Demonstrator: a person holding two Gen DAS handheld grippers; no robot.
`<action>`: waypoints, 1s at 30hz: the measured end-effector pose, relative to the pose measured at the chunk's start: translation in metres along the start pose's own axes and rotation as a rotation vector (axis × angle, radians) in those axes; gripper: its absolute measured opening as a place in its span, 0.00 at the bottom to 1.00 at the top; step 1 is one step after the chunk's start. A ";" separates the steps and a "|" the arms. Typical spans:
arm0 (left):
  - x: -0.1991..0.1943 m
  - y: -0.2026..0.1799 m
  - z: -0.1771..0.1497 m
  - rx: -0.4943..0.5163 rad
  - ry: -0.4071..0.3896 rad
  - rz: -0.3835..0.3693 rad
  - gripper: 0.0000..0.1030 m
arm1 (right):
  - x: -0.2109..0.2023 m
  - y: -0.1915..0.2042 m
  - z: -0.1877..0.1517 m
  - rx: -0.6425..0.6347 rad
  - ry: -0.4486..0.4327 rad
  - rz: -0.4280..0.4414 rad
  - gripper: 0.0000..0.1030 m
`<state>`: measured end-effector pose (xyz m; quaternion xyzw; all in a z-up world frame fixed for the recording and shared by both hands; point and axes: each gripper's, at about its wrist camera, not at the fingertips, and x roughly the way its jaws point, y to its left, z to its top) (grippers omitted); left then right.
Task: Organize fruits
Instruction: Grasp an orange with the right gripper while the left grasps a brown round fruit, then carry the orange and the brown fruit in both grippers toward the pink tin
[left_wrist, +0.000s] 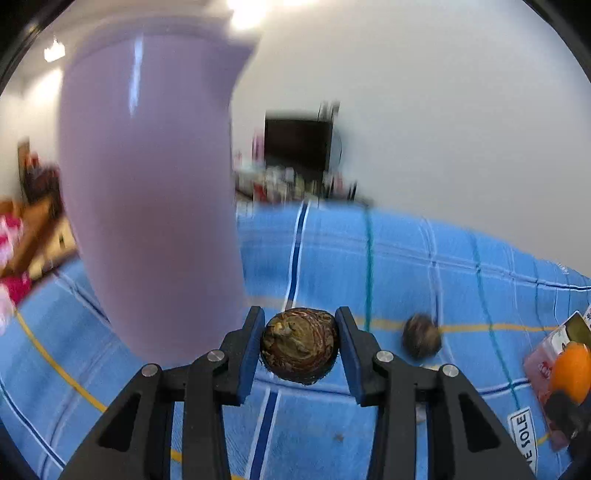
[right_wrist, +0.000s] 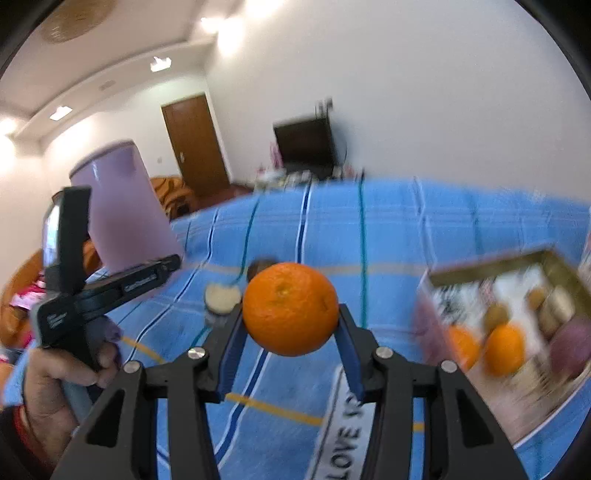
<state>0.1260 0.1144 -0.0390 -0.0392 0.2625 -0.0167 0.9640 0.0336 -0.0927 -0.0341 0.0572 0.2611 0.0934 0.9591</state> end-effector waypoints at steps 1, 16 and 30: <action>-0.008 -0.001 0.002 0.005 -0.043 -0.009 0.40 | -0.006 0.003 0.001 -0.030 -0.043 -0.024 0.49; -0.047 -0.049 -0.015 0.152 -0.183 0.016 0.40 | -0.020 0.013 0.002 -0.129 -0.168 -0.151 0.49; -0.040 -0.056 -0.018 0.149 -0.152 0.027 0.40 | -0.019 0.012 0.001 -0.138 -0.158 -0.156 0.49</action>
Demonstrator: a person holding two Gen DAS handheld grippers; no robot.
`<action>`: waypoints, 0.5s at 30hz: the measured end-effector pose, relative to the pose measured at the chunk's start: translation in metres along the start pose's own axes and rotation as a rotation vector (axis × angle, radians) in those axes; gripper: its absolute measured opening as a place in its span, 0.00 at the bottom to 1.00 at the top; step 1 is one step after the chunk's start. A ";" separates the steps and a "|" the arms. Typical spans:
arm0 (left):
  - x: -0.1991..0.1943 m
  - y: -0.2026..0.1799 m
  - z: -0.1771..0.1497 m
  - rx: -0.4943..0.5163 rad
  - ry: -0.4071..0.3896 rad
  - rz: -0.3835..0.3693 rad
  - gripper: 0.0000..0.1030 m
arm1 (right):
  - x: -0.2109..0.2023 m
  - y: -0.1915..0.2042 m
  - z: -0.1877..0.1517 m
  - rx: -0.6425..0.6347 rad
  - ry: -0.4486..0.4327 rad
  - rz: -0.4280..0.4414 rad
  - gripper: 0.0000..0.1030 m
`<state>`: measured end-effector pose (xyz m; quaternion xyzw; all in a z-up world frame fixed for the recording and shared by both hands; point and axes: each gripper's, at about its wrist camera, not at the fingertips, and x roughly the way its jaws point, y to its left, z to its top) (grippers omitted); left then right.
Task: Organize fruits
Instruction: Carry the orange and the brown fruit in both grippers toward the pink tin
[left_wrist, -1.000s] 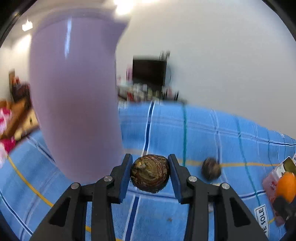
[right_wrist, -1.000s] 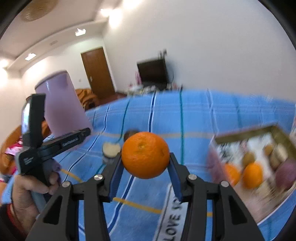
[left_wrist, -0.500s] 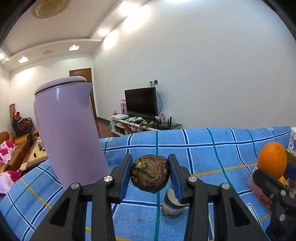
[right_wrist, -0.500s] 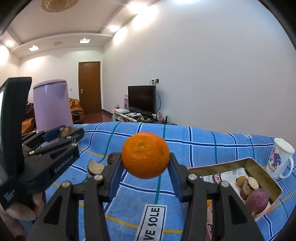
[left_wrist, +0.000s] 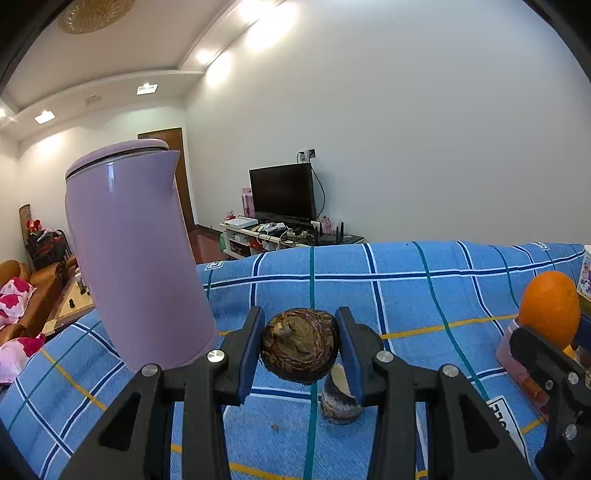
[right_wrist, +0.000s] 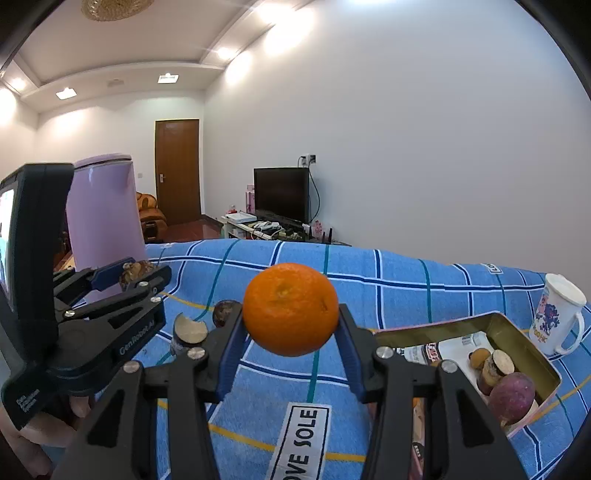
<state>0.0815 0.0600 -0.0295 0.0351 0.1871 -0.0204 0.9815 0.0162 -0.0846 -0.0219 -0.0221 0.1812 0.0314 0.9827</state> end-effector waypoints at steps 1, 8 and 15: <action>-0.002 0.000 0.000 0.000 0.000 0.001 0.40 | -0.001 0.000 0.000 -0.002 0.000 0.000 0.49; -0.011 -0.005 -0.003 0.001 -0.002 0.008 0.40 | -0.003 0.001 -0.002 -0.017 0.004 0.006 0.49; -0.021 -0.005 -0.006 -0.020 -0.003 0.009 0.40 | -0.011 -0.006 -0.006 -0.014 0.007 -0.001 0.49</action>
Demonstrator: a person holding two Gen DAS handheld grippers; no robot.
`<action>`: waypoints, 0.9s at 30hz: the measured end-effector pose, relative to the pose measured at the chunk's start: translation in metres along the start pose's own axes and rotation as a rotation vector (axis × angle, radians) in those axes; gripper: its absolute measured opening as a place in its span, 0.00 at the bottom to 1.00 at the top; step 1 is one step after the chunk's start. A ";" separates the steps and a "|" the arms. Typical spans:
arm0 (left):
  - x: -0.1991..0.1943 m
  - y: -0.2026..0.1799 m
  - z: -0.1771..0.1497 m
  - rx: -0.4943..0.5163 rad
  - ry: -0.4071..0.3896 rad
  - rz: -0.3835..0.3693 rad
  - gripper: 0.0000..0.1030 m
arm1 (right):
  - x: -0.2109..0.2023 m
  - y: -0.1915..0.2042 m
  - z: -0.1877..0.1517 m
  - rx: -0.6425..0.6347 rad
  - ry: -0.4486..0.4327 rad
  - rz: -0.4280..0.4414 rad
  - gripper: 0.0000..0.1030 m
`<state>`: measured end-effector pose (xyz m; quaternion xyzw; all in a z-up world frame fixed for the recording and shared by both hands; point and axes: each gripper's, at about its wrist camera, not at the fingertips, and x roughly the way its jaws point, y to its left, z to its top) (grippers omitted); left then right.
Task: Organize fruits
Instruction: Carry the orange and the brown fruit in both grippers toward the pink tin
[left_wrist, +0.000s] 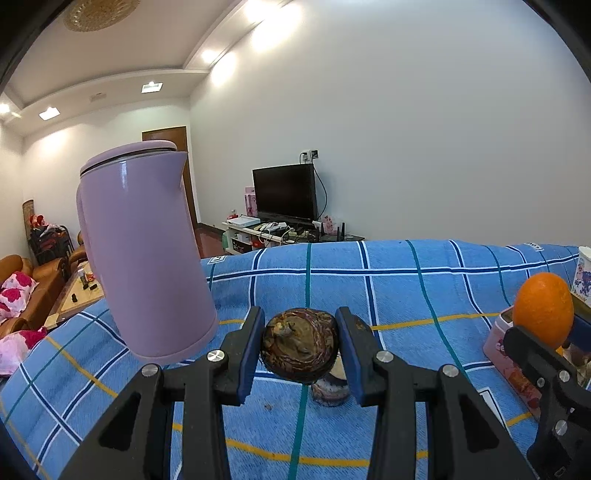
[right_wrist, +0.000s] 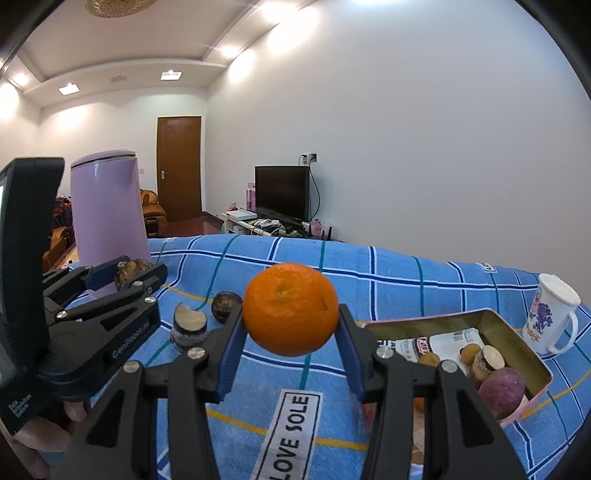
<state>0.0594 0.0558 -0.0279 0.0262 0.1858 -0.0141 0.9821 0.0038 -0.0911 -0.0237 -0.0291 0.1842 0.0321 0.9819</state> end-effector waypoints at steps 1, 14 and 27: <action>-0.001 0.000 -0.001 0.000 -0.001 0.000 0.40 | -0.002 -0.001 -0.001 0.000 0.000 -0.001 0.49; -0.019 -0.013 -0.004 0.013 -0.012 0.005 0.40 | -0.018 -0.015 -0.006 -0.004 -0.009 -0.009 0.49; -0.024 -0.030 -0.007 -0.002 0.029 -0.022 0.40 | -0.028 -0.033 -0.010 0.005 -0.014 -0.018 0.49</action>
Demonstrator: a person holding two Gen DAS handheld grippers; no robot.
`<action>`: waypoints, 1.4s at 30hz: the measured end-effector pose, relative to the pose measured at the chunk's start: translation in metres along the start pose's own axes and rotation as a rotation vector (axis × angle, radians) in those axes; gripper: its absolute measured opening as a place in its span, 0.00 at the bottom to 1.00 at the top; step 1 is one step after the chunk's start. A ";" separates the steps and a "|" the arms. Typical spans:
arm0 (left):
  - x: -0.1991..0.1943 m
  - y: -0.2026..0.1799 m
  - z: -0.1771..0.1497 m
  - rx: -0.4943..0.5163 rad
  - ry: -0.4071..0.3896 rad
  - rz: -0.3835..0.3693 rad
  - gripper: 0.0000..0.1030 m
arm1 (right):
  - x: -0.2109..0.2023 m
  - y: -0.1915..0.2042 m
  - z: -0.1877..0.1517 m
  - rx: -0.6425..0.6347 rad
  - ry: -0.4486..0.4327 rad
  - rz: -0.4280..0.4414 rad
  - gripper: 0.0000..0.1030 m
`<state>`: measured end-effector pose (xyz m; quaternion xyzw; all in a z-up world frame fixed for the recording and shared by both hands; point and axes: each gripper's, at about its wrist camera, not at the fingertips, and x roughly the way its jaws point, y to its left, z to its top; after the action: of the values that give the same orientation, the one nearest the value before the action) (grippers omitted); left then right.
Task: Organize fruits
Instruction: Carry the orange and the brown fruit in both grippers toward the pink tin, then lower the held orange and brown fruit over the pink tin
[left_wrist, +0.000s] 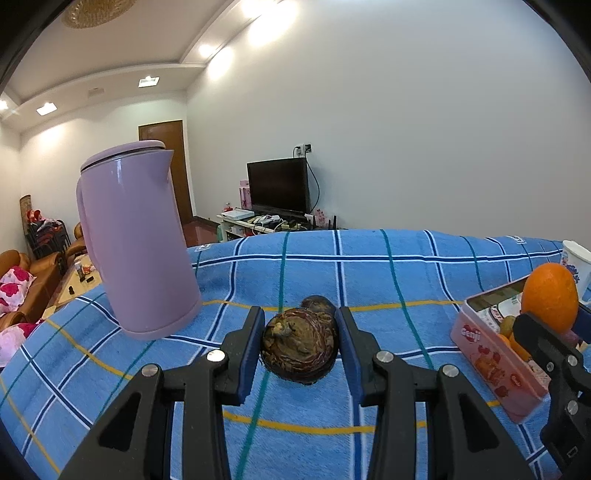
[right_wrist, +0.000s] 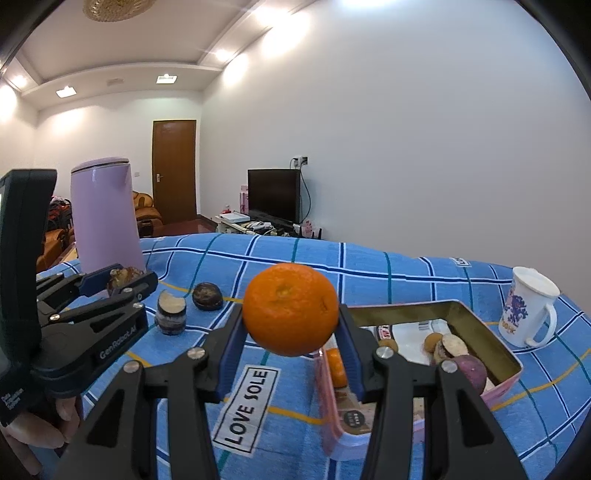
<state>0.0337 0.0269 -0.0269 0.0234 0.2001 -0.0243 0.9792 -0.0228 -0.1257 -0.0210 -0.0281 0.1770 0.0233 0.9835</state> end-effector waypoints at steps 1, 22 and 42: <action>-0.001 -0.004 0.000 0.005 -0.001 -0.004 0.40 | -0.001 -0.002 0.000 0.001 -0.001 -0.001 0.49; -0.013 -0.055 -0.004 0.055 0.012 -0.056 0.40 | -0.011 -0.044 -0.004 0.016 0.000 -0.066 0.49; -0.021 -0.117 -0.003 0.108 0.013 -0.138 0.40 | -0.017 -0.087 -0.007 0.039 0.009 -0.144 0.49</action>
<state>0.0066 -0.0889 -0.0259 0.0625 0.2061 -0.1026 0.9711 -0.0365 -0.2135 -0.0171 -0.0216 0.1791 -0.0511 0.9823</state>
